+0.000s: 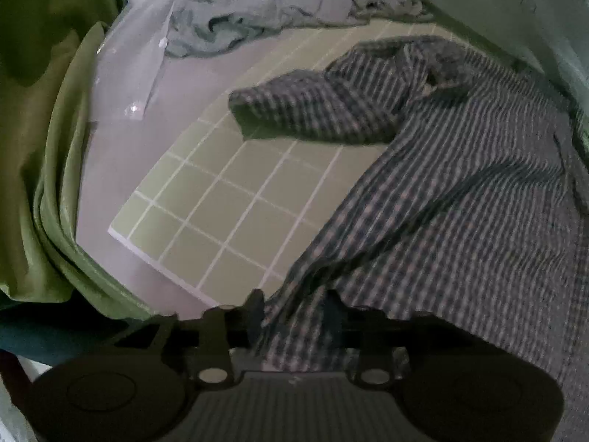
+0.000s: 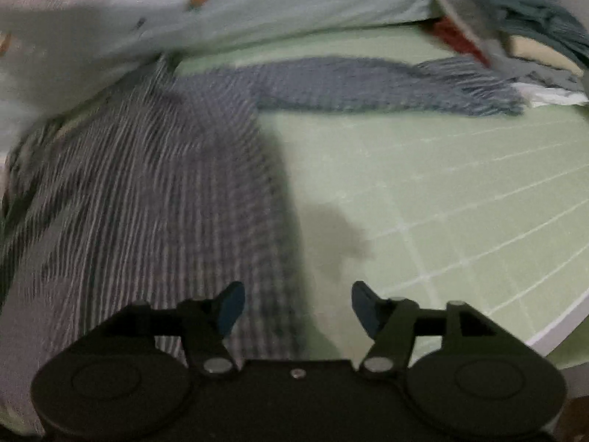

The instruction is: Fold clothes

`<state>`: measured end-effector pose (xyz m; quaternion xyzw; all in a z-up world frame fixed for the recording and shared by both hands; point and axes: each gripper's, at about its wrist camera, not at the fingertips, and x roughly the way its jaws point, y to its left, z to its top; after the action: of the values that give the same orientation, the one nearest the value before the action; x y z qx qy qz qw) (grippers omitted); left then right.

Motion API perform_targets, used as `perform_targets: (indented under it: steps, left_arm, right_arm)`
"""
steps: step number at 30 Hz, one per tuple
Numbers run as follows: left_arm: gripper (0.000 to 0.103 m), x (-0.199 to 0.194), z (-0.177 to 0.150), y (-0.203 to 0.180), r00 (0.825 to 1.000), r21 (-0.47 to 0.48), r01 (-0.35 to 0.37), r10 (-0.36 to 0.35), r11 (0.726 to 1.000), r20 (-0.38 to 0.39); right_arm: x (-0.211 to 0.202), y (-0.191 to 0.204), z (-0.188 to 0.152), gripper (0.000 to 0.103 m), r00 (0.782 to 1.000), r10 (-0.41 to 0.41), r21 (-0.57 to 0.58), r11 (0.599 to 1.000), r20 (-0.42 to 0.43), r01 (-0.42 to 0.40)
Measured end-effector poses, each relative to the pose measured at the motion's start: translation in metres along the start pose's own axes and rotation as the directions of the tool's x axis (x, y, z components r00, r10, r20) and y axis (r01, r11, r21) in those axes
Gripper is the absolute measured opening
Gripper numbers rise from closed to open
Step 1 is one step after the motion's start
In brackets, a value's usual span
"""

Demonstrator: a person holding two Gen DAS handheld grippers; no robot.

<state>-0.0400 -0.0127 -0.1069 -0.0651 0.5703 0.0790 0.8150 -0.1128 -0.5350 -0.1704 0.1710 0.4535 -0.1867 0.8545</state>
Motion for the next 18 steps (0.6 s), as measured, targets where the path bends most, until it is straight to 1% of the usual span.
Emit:
perform_targets:
  steps: [2, 5, 7, 9, 10, 11, 12, 13, 14, 15, 16, 18]
  left_arm:
    - [0.046, 0.004, -0.001, 0.001, 1.0, 0.022, -0.001, 0.001, 1.0, -0.015]
    - [0.049, 0.008, -0.002, -0.001, 0.999, 0.052, 0.02, -0.018, 0.998, -0.03]
    - [0.049, 0.01, -0.004, -0.004, 0.999, 0.07, 0.028, -0.025, 0.997, -0.037]
    - [0.049, 0.011, -0.006, -0.006, 0.999, 0.09, 0.026, -0.022, 0.996, -0.039]
    - [0.045, 0.012, -0.006, -0.007, 0.999, 0.097, 0.027, -0.023, 0.995, -0.042]
    - [0.037, 0.013, -0.007, -0.008, 0.999, 0.101, 0.029, -0.024, 0.994, -0.047]
    - [0.029, 0.014, -0.007, -0.008, 0.998, 0.106, 0.026, -0.02, 0.994, -0.053]
    - [0.015, 0.015, -0.008, -0.01, 0.999, 0.117, 0.011, -0.005, 0.993, -0.052]
    - [0.003, 0.014, -0.008, -0.01, 0.999, 0.135, 0.004, 0.003, 0.991, -0.049]
    - [0.0, 0.013, -0.008, -0.011, 0.999, 0.155, 0.001, 0.006, 0.988, -0.047]
    - [0.0, 0.011, -0.009, -0.009, 0.999, 0.156, 0.009, -0.001, 0.988, -0.049]
    - [0.0, -0.002, -0.008, -0.003, 0.998, 0.142, 0.039, -0.031, 0.989, -0.058]
  right_arm:
    - [0.002, 0.004, -0.006, 0.066, 1.0, 0.011, 0.002, 1.0, -0.024, -0.011]
    - [0.003, 0.005, -0.009, 0.068, 0.998, 0.026, 0.017, 1.0, -0.056, -0.025]
    - [0.001, 0.01, -0.015, 0.072, 0.997, 0.017, 0.017, 1.0, -0.077, -0.016]
    - [0.001, 0.013, -0.018, 0.073, 0.994, 0.007, 0.008, 1.0, -0.106, -0.006]
    - [0.001, 0.016, -0.021, 0.073, 0.993, 0.01, 0.002, 1.0, -0.119, -0.009]
    - [0.001, 0.018, -0.023, 0.069, 0.992, 0.016, 0.0, 1.0, -0.128, -0.017]
    - [0.001, 0.021, -0.026, 0.057, 0.99, 0.024, -0.002, 1.0, -0.136, -0.024]
    - [0.0, 0.023, -0.027, 0.041, 0.99, 0.018, -0.009, 1.0, -0.14, -0.02]
    - [0.0, 0.024, -0.026, 0.028, 0.99, 0.007, -0.019, 1.0, -0.141, -0.009]
    - [-0.001, 0.025, -0.025, 0.003, 0.989, 0.025, -0.023, 0.999, -0.145, -0.029]
    - [-0.002, 0.024, -0.024, 0.002, 0.987, 0.057, -0.024, 0.998, -0.151, -0.061]
    - [-0.015, 0.025, -0.02, 0.002, 0.987, 0.092, -0.031, 0.995, -0.134, -0.097]
